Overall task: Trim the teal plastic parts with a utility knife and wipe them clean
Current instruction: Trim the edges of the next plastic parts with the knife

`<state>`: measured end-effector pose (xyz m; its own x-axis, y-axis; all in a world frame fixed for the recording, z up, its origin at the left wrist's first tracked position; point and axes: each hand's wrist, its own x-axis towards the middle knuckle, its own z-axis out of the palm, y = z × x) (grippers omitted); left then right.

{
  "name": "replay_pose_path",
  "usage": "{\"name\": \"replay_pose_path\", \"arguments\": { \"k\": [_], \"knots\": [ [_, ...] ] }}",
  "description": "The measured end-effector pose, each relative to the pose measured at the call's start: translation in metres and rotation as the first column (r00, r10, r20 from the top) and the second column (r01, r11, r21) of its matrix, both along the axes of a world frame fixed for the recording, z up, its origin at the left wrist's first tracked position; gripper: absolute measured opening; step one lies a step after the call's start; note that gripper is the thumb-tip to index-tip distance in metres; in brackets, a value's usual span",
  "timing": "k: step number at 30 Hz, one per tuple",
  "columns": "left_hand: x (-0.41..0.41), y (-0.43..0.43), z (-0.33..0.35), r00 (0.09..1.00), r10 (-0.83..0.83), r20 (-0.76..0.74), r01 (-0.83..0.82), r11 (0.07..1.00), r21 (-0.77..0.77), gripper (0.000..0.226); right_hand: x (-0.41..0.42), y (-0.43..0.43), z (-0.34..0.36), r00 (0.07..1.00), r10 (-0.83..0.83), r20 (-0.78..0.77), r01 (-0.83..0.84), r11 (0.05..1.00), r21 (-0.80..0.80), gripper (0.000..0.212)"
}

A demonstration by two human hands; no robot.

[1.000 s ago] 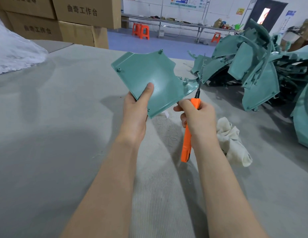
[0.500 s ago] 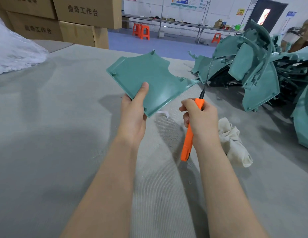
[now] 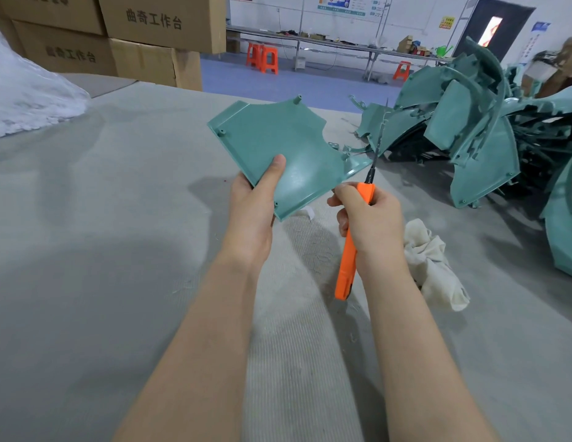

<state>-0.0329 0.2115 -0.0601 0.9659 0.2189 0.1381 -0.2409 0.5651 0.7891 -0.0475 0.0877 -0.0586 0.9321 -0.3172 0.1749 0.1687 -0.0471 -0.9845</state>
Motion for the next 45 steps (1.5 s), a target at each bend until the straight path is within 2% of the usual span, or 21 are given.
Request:
{"name": "replay_pose_path", "arguments": {
  "k": [7, 15, 17, 20, 27, 32, 34, 36, 38, 42, 45],
  "knots": [
    [0.001, 0.000, -0.001, 1.000, -0.003, -0.007, 0.004, 1.000, 0.011, 0.011, 0.002, 0.001, -0.001, 1.000, 0.006, -0.016, -0.006, 1.000, -0.026, 0.022],
    [0.002, 0.004, -0.002, 0.999, 0.028, -0.047, -0.030, 0.998, -0.058, 0.008, 0.002, -0.004, -0.002, 1.000, -0.026, -0.010, 0.026, 1.000, -0.006, 0.029],
    [0.001, 0.004, -0.001, 0.998, 0.029, -0.050, -0.032, 0.998, -0.058, 0.007, 0.001, -0.003, -0.001, 1.000, -0.002, -0.005, 0.003, 1.000, 0.019, 0.032],
    [0.001, 0.003, -0.001, 0.999, 0.033, -0.036, -0.034, 0.998, -0.047, 0.007, 0.001, 0.001, -0.001, 0.998, 0.064, 0.000, -0.064, 0.997, 0.033, 0.024],
    [0.002, 0.001, -0.003, 1.000, 0.023, -0.014, -0.023, 1.000, 0.009, 0.008, 0.002, 0.001, -0.003, 1.000, 0.027, -0.007, -0.027, 0.999, -0.026, 0.023],
    [0.002, 0.001, -0.003, 0.999, 0.001, -0.044, -0.004, 0.999, -0.049, 0.010, 0.004, -0.002, -0.004, 1.000, 0.007, -0.027, -0.008, 0.999, -0.048, 0.021],
    [0.003, 0.004, -0.002, 0.998, -0.011, -0.070, 0.002, 0.990, -0.139, 0.015, 0.005, -0.007, -0.004, 0.999, -0.045, -0.012, 0.043, 0.994, -0.100, 0.016],
    [0.003, 0.008, 0.000, 0.994, -0.016, -0.109, -0.011, 0.969, -0.247, 0.026, 0.007, -0.014, -0.006, 0.990, -0.138, 0.039, 0.144, 0.958, -0.248, 0.019],
    [0.002, 0.011, 0.001, 0.989, -0.023, -0.147, -0.030, 0.935, -0.354, 0.027, 0.007, -0.019, -0.008, 0.978, -0.180, 0.107, 0.208, 0.902, -0.380, 0.024],
    [0.000, 0.015, 0.000, 0.981, -0.029, -0.192, -0.058, 0.900, -0.433, 0.008, 0.004, -0.011, -0.011, 0.992, -0.074, 0.106, 0.116, 0.873, -0.474, 0.037],
    [-0.001, 0.016, 0.000, 0.977, -0.036, -0.208, -0.061, 0.895, -0.442, 0.005, 0.005, -0.006, -0.014, 0.993, -0.045, 0.105, 0.092, 0.859, -0.503, 0.053]
  ]
}}
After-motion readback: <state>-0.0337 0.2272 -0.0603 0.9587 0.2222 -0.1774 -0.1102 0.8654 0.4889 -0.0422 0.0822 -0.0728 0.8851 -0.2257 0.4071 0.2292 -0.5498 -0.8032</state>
